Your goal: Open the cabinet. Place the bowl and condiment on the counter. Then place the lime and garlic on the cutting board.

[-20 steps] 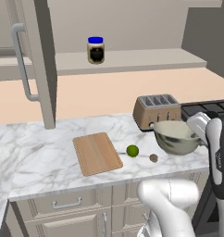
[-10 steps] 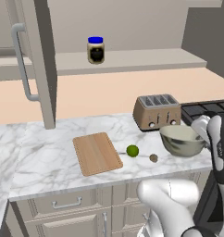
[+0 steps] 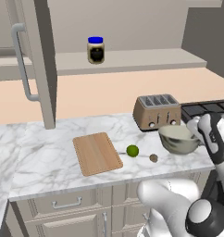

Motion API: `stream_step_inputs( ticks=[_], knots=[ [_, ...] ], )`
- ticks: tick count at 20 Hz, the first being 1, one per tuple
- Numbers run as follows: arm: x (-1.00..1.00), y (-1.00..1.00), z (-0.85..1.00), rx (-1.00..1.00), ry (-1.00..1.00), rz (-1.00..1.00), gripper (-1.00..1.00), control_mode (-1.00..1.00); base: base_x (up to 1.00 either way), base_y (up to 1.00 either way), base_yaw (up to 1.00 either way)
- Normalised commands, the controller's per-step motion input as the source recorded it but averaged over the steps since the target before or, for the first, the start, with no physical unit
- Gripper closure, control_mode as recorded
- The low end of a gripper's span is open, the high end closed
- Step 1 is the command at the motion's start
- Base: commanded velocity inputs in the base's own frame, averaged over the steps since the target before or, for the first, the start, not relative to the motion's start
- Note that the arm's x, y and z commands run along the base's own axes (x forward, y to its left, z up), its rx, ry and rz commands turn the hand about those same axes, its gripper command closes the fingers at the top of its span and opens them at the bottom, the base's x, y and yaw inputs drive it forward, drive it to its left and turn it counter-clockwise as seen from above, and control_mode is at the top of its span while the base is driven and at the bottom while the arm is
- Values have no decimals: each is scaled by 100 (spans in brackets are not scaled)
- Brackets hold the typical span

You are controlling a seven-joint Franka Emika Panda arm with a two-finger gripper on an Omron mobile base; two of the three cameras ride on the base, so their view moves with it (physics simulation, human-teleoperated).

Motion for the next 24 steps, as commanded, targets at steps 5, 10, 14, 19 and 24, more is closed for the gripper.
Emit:
stream_step_inputs(
  ticks=[5, 10, 14, 19, 24],
  knots=[
    [8, -32, -38, 0, 0, 0, 100, -100, 0, 0, 0],
    [4, -25, -32, 0, 0, 0, 100, -100, 0, 0, 0],
    [2, -19, -39, 0, 0, 0, 100, -100, 0, 0, 0],
    [3, -17, -36, 0, 0, 0, 100, -100, 0, 0, 0],
    [0, -2, -4, 0, 2, 0, -100, -100, 0, 0, 0]
  ],
)
